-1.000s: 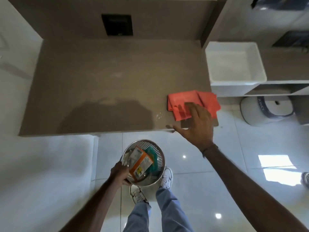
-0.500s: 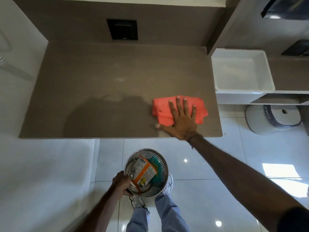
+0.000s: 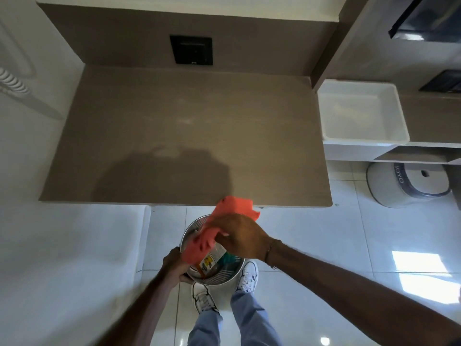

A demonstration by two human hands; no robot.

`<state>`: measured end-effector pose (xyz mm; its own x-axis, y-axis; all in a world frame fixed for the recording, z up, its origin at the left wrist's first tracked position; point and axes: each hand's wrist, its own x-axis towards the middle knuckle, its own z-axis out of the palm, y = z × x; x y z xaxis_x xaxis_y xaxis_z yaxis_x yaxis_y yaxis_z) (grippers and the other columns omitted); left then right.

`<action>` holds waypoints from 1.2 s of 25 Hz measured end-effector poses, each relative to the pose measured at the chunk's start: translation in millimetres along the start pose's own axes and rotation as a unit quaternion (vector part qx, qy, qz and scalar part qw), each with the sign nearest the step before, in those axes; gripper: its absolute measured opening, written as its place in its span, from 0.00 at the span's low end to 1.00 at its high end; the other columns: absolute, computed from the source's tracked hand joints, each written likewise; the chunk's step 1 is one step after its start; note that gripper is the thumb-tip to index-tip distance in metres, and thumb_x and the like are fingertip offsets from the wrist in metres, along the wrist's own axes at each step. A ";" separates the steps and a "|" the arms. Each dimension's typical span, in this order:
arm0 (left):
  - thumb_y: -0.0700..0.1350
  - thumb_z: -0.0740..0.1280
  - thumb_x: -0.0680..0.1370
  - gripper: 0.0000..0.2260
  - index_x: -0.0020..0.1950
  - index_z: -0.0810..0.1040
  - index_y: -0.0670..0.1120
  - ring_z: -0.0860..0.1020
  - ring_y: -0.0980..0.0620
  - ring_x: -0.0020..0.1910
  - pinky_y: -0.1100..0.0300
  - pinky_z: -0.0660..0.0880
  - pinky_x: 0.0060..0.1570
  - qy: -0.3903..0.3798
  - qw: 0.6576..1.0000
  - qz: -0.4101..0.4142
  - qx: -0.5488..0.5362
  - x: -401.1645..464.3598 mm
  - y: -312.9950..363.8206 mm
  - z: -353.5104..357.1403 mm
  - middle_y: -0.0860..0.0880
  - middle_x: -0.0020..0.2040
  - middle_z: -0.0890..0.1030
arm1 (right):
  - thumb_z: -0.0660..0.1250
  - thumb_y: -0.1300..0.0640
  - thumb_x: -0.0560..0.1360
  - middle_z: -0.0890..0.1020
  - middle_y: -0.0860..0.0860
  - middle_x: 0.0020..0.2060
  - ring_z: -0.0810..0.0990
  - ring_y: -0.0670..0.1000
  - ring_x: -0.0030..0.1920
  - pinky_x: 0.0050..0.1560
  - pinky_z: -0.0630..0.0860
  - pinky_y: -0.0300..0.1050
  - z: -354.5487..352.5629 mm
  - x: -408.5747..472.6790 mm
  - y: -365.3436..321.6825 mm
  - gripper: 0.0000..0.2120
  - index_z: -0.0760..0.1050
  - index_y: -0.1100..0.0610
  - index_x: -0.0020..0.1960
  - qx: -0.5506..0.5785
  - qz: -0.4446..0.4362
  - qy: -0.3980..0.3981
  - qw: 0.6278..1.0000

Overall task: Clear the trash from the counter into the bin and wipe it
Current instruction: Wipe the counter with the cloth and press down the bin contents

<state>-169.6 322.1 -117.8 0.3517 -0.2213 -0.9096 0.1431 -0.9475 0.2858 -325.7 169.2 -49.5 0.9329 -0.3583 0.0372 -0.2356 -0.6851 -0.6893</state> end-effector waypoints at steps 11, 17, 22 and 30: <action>0.49 0.66 0.82 0.14 0.62 0.78 0.41 0.88 0.39 0.42 0.40 0.86 0.40 0.007 1.000 0.007 -0.003 -0.6 -9.1 -1.4 0.37 0.54 0.86 | 0.68 0.52 0.79 0.84 0.52 0.43 0.81 0.51 0.42 0.42 0.78 0.47 -92.9 2.0 53.9 0.10 0.80 0.57 0.54 0.293 0.403 0.167 0.851; 0.47 0.67 0.82 0.13 0.63 0.77 0.41 0.88 0.39 0.42 0.41 0.86 0.41 0.005 1.000 0.004 0.010 3.7 -11.9 15.3 0.37 0.56 0.85 | 0.71 0.52 0.71 0.84 0.50 0.48 0.80 0.49 0.48 0.54 0.76 0.44 -141.5 -23.8 111.3 0.21 0.78 0.51 0.64 -0.025 0.443 0.311 0.840; 0.46 0.69 0.80 0.15 0.63 0.78 0.41 0.88 0.37 0.41 0.41 0.86 0.35 0.012 1.000 -0.014 0.012 13.2 -9.2 30.9 0.36 0.57 0.84 | 0.69 0.51 0.74 0.75 0.44 0.32 0.71 0.44 0.34 0.36 0.70 0.39 -75.1 -56.6 76.9 0.09 0.71 0.48 0.38 -0.100 0.313 0.444 0.834; 0.51 0.71 0.75 0.12 0.54 0.80 0.46 0.88 0.41 0.35 0.40 0.86 0.34 0.005 1.000 -0.012 -0.015 69.3 -21.5 58.9 0.42 0.46 0.86 | 0.68 0.46 0.73 0.79 0.45 0.38 0.78 0.47 0.35 0.33 0.74 0.41 104.7 -97.3 78.8 0.06 0.75 0.48 0.44 0.004 0.469 0.200 0.860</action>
<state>-202.8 313.6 -204.7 0.3565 -0.1972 -0.9133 0.1782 -0.9452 0.2737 -406.5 216.5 -183.2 0.1649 -0.9420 -0.2923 -0.8302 0.0275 -0.5568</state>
